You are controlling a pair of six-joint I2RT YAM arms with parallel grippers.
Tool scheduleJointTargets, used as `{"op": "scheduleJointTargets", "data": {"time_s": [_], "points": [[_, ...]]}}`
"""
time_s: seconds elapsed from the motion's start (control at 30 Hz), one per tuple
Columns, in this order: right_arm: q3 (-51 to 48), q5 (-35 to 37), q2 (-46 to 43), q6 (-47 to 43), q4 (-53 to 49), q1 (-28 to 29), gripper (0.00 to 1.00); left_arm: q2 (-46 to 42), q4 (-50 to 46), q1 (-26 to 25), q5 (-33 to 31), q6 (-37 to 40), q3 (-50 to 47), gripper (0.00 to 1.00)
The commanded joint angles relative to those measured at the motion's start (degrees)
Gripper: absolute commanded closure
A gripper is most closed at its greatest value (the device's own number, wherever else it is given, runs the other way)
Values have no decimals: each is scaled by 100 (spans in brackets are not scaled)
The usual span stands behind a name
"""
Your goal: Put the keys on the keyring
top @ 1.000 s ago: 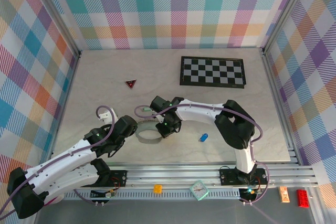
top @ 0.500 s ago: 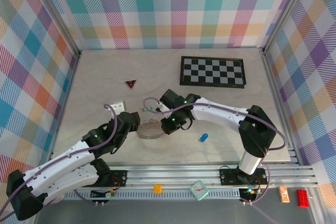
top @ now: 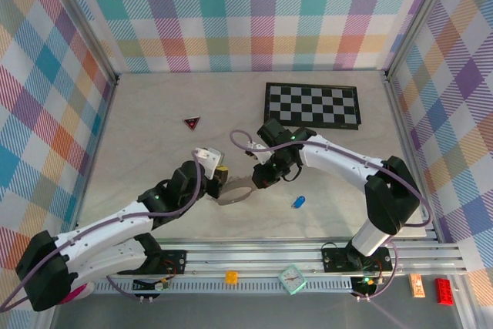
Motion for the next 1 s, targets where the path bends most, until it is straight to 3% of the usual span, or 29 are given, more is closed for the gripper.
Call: {"op": "scheduleJointTargets", "data": {"time_s": [0.0,0.2,0.53,0.7,0.97], "points": [[253,-109,-151,-501,-548,-37,100,116,1260,59,1049,1052,-396,83],[429,-67,-176,-809,-670,-46,100,481,1808,357,2254,1532,-650,83],[476,63,-545,-1856,-449,-46,100,1502,3182,1212,4407,1230,-658,86],[604,43,-594,-2197,-436,-46,100,2047,3421,1346,5065,1529,-474,88],[619,36,-569,-2482,-427,-44,100,2482,4053,1564,5921,1371,-365,88]]}}
